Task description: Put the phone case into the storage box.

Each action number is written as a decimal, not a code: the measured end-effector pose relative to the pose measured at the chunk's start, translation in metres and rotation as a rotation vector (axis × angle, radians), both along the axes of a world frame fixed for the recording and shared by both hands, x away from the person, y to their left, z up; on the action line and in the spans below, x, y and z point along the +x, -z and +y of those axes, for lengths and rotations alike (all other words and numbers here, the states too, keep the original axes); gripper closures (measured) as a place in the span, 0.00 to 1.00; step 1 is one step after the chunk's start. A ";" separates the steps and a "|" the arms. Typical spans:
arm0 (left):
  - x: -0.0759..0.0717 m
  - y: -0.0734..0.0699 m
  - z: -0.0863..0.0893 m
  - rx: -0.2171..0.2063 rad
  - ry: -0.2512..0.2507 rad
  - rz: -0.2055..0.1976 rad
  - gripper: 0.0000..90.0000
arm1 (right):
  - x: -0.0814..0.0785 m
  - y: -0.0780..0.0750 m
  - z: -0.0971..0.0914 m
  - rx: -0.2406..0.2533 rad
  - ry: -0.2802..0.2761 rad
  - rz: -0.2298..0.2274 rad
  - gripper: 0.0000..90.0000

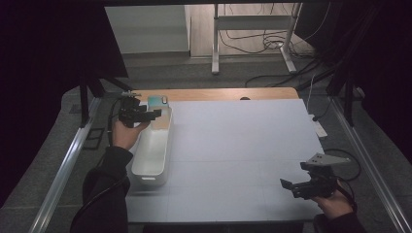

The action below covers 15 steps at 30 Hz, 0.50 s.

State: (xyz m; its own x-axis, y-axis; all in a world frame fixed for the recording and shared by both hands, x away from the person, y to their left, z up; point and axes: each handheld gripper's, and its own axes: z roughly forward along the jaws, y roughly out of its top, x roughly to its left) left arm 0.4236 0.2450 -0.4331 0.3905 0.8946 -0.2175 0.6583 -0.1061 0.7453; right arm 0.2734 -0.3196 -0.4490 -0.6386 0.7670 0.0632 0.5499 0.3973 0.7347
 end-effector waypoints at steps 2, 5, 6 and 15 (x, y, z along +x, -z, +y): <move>-0.002 0.000 -0.001 -0.010 0.006 -0.002 0.25 | 0.000 0.000 0.000 -0.002 -0.001 0.000 0.01; -0.007 0.000 -0.002 -0.029 0.023 -0.008 0.22 | 0.000 0.000 0.000 -0.002 -0.002 -0.001 0.01; -0.009 0.001 -0.003 -0.027 0.026 -0.010 0.21 | 0.000 0.000 0.000 -0.002 -0.002 0.000 0.01; -0.020 0.003 -0.009 -0.008 0.062 -0.015 0.11 | 0.000 0.000 0.000 -0.002 -0.006 -0.002 0.01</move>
State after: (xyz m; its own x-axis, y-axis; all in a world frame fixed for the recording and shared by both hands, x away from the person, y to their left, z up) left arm 0.4035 0.2360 -0.4356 0.4486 0.8667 -0.2182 0.6394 -0.1407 0.7559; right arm 0.2731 -0.3197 -0.4488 -0.6433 0.7632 0.0602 0.5458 0.4021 0.7351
